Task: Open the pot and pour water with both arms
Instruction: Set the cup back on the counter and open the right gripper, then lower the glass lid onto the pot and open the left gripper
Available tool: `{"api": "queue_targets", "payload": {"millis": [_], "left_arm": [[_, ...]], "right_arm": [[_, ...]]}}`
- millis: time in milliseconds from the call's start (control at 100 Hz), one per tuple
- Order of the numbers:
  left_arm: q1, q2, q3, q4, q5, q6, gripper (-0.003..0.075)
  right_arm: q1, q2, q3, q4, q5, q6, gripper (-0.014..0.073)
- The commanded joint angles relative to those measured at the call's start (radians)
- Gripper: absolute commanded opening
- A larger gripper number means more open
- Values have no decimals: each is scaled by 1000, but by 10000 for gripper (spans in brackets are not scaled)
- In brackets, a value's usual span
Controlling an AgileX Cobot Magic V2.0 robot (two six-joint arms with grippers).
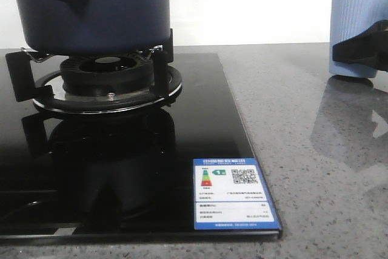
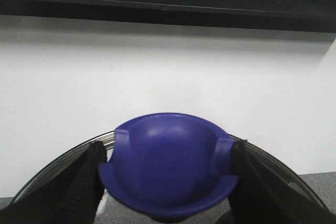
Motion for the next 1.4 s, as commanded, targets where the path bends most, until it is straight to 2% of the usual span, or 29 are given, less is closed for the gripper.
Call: {"api": "queue_targets", "payload": {"millis": [0, 160, 230, 340, 450, 640, 960, 1230, 1390], "left_arm": [[4, -21, -38, 2, -95, -5, 333], [4, -21, -38, 2, -95, -5, 333], [4, -21, -38, 2, -95, -5, 333], [4, -21, -38, 2, -95, -5, 333], [4, -21, -38, 2, -95, -5, 333], [4, -21, -38, 2, -92, -5, 333], [-3, -21, -38, 0, -92, -5, 333], [-87, -19, -38, 7, -97, -5, 333], [-140, 1, -38, 7, -104, -5, 333]], "right_arm": [[-8, -28, -21, 4, -37, -9, 369], [-8, -28, -21, 2, -57, -9, 405], [-8, -28, -21, 2, -64, -9, 491], [-8, -28, -21, 2, -73, -7, 675], [-11, -30, -21, -15, -75, 18, 640], [-32, -58, 0, -35, -77, 37, 640], [-150, -160, 120, -127, -140, 72, 640], [-257, -305, 273, -131, -208, 96, 640], [-277, -404, 334, -131, -289, 98, 640]]}}
